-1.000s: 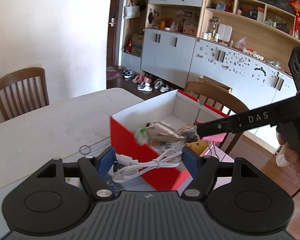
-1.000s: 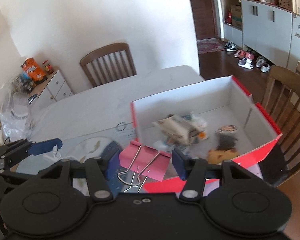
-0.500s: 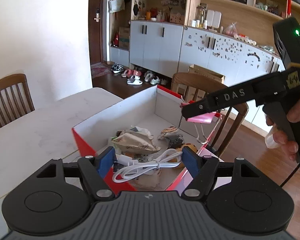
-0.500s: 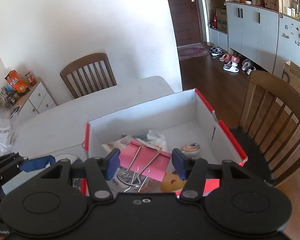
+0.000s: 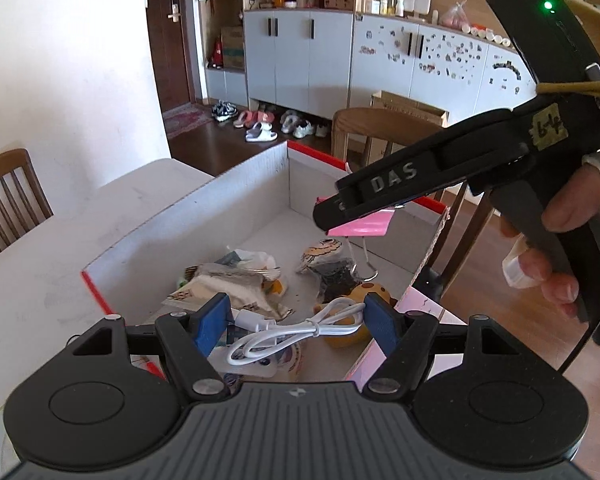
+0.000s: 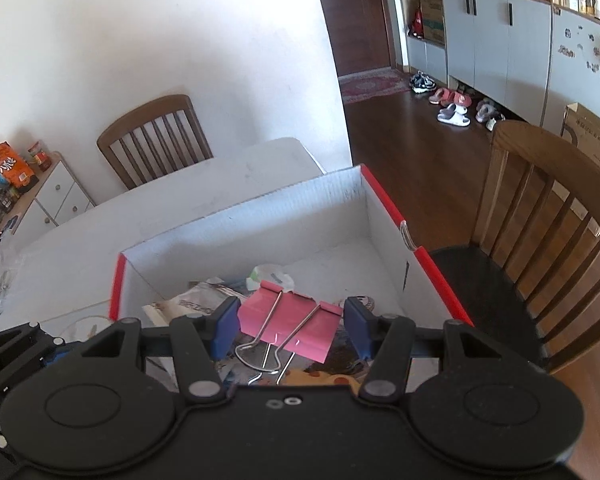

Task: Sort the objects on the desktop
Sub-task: 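Carry the white cable and pink clip into the red box with both grippers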

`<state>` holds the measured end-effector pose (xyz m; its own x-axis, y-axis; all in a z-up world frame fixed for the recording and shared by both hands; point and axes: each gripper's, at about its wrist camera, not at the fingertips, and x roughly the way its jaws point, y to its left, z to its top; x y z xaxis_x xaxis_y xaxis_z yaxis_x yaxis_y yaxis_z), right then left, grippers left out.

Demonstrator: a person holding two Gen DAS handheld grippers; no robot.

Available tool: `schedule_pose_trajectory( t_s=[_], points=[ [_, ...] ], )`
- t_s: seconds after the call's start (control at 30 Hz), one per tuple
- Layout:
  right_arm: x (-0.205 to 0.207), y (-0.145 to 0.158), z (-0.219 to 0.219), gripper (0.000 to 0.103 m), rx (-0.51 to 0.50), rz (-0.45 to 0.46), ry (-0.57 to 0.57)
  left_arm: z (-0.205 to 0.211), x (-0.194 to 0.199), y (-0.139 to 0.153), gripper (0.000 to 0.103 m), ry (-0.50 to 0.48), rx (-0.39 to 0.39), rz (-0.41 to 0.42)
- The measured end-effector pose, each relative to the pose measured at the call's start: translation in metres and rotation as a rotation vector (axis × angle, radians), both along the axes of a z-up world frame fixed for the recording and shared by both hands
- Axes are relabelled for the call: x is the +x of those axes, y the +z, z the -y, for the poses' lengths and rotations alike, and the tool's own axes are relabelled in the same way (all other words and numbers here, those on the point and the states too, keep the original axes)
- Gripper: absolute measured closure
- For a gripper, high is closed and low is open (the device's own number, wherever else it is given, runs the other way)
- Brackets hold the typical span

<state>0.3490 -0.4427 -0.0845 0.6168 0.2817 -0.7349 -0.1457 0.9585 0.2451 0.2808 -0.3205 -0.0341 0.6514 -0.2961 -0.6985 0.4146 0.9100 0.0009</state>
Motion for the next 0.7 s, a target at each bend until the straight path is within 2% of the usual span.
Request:
schedule_pose_trajectory(
  t_s=[0.3, 0.7],
  points=[
    [0.027, -0.014, 0.0, 0.047, -0.039, -0.021, 0.011, 0.024, 0.024, -0.013, 0.03, -0.016, 0.041, -0.015],
    [0.061, -0.04, -0.011, 0.047, -0.121, -0.077, 0.067, 0.043, 0.059, -0.025, 0.03, -0.035, 0.035, -0.039]
  ],
)
